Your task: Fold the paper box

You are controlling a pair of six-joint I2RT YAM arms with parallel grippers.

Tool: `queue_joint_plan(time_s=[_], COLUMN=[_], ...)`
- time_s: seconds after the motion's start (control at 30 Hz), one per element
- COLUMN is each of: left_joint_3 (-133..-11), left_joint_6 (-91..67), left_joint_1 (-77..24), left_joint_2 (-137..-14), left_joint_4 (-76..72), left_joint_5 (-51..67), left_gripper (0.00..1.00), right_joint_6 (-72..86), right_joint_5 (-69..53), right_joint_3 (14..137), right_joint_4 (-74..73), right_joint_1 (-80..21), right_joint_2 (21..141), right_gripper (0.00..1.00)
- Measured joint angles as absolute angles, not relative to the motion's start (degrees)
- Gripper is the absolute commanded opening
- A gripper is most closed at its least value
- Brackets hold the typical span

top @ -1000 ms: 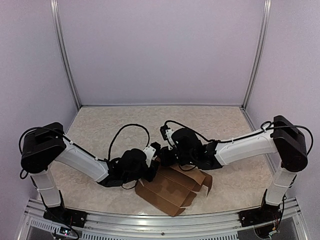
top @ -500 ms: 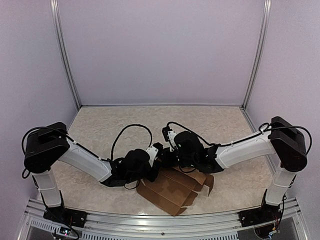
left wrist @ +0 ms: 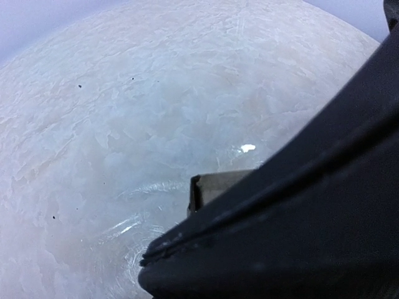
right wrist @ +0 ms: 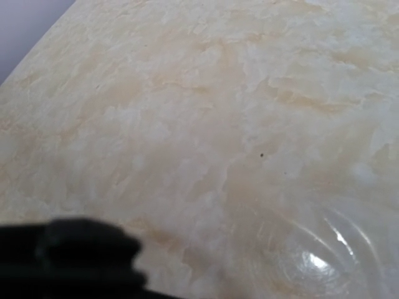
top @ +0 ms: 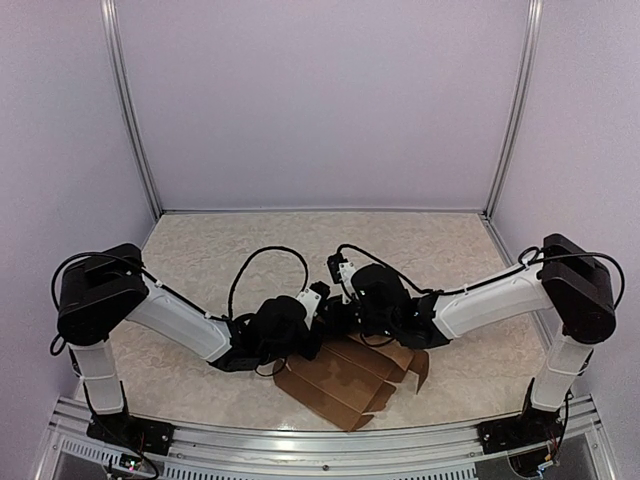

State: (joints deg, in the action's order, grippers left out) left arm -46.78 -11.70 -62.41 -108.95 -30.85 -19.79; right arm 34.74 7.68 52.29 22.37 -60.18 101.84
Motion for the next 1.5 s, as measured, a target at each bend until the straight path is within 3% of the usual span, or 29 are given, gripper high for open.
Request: queue_joint_plan(time_s=[0.13,0.7,1.2,1.37,1.5], left_joint_3=[-47.29,-48.31,-48.99,-49.01,-49.01], left_joint_6=[-11.75,-6.63,-2.28,-2.15,-2.17], left_joint_1=[-62.43,-62.15,-60.01,-59.81,-59.79], left_joint_2=[-109.56,-109.56,-109.75,-110.04,-110.24], left_joint_4=[-30.92,-30.00,-29.50,-30.04,-30.41], left_joint_5=[-19.86,-19.79,-12.51,-11.70,-11.68], left_gripper=[0.00,0.00,0.00,0.06,0.19], right_joint_6=[35.42,35.22,35.33,35.53,35.77], right_joint_5=[7.79,11.03,12.08,11.81,11.70], right_joint_3=[51.68,49.15,44.73,44.01,43.55], right_joint_4=[22.68,15.22,13.43,14.52,15.31], right_joint_1=[-60.14,-60.14,-60.12,-60.12,-60.12], right_joint_2=[101.43,91.61,90.17,90.02,90.02], right_gripper=[0.00,0.01,0.20,0.18,0.17])
